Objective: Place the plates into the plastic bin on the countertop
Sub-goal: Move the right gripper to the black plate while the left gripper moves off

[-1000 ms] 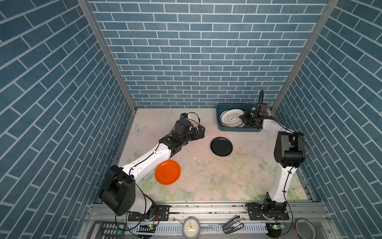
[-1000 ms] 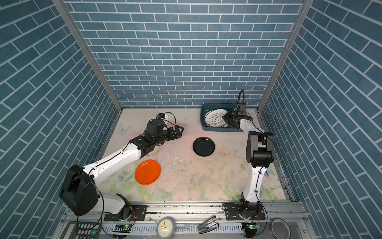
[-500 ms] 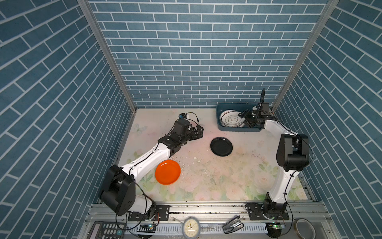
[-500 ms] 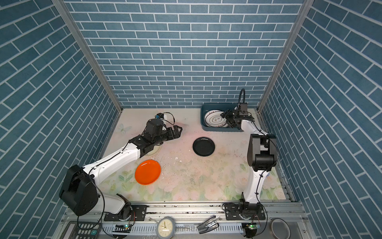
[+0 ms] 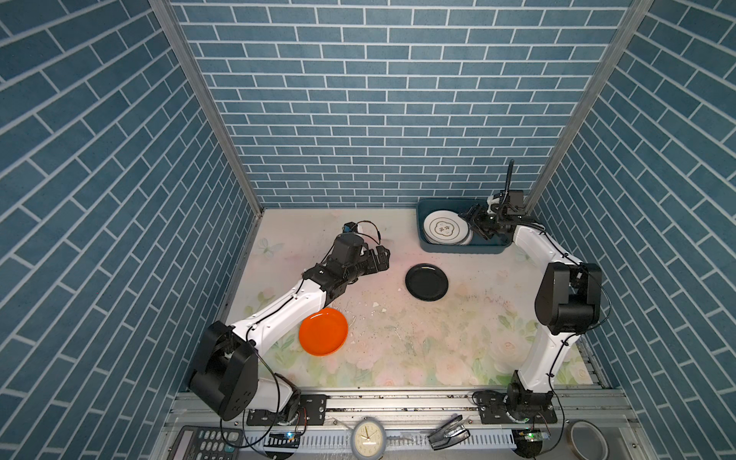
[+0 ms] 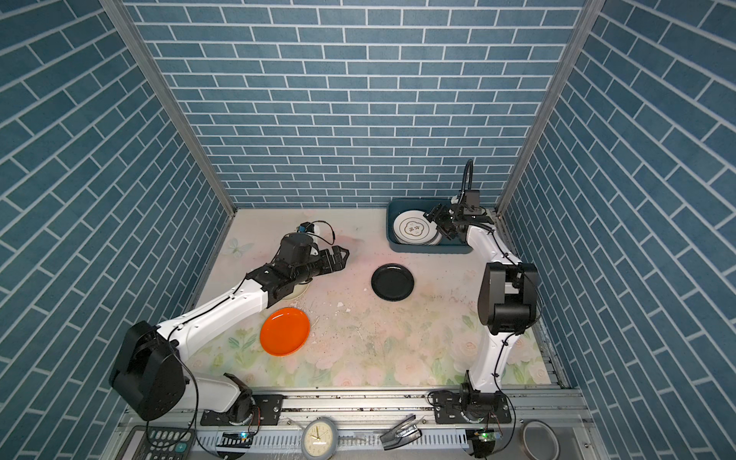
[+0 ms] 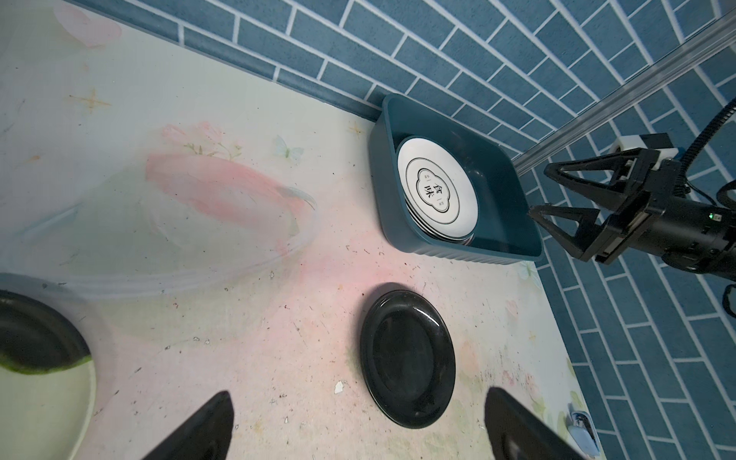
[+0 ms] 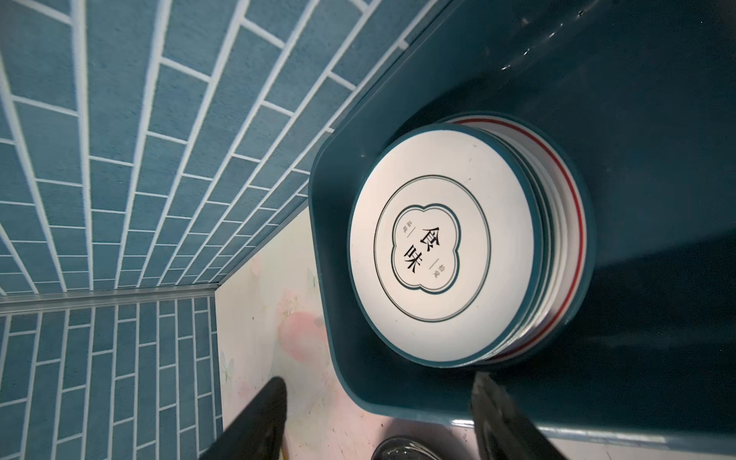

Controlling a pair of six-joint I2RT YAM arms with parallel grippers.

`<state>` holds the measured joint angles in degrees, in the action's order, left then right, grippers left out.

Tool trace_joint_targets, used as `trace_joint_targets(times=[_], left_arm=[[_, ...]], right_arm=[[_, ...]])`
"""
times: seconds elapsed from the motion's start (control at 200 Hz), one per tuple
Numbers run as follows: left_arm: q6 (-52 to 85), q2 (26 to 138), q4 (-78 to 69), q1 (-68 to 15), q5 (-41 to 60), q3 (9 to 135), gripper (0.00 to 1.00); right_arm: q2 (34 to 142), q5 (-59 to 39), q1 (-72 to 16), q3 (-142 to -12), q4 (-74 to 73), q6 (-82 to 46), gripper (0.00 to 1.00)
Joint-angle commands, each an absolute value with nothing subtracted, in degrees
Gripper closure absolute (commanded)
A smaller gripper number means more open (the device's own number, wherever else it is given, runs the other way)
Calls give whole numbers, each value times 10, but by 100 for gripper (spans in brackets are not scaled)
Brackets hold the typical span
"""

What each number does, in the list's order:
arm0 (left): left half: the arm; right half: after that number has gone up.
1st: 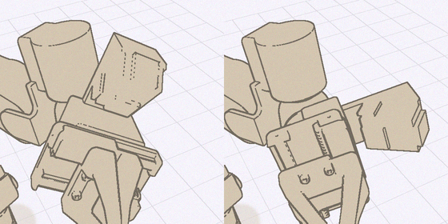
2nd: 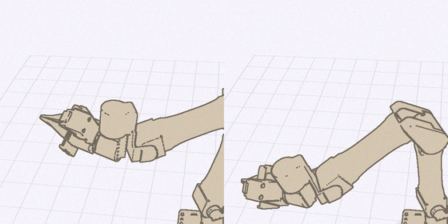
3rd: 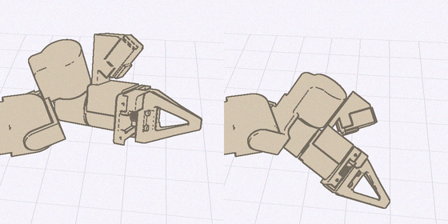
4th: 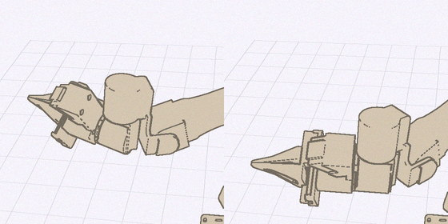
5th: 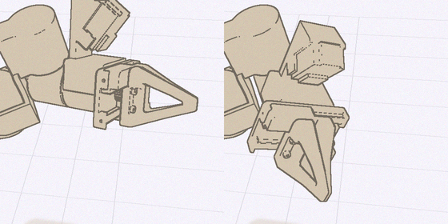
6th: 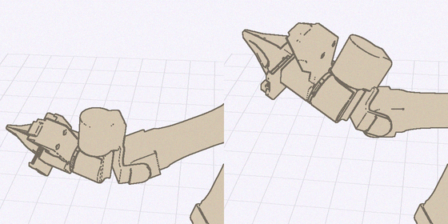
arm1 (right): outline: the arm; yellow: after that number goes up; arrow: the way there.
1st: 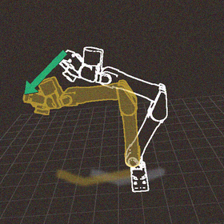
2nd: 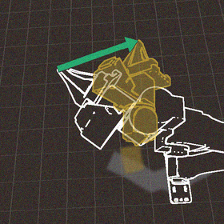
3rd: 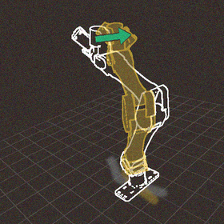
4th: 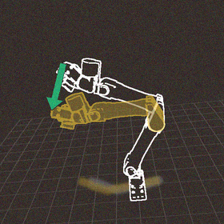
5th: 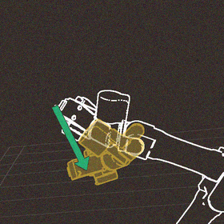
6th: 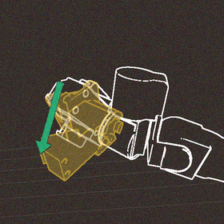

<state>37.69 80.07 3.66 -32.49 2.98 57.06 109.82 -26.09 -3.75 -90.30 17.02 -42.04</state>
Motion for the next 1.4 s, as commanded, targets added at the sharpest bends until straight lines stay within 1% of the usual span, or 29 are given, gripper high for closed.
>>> trace_joint_targets(times=[0.0,0.205,0.33,0.485,0.61,0.805,1.12,1.266,1.396], left_arm=[[370,784,42,-319,20,562,0],[369,782,38,-317,21,556,0],[364,776,36,-317,20,544,1],[366,765,26,-317,16,516,0],[368,760,15,-317,26,500,0],[373,743,23,-317,40,481,0],[345,685,93,-317,-6,453,0],[346,649,122,-313,-37,440,0],[351,612,145,-299,-43,428,0]], right_arm=[[1049,-248,-39,-890,191,-388,26],[989,-258,-39,-824,168,-361,26],[939,-263,-38,-750,127,-360,24],[900,-292,-38,-702,103,-343,24],[890,-304,-38,-690,127,-335,24],[866,-278,-38,-644,121,-340,24],[846,-298,-42,-552,37,-381,24],[833,-283,-49,-527,43,-381,23],[833,-282,-59,-504,42,-380,23]])
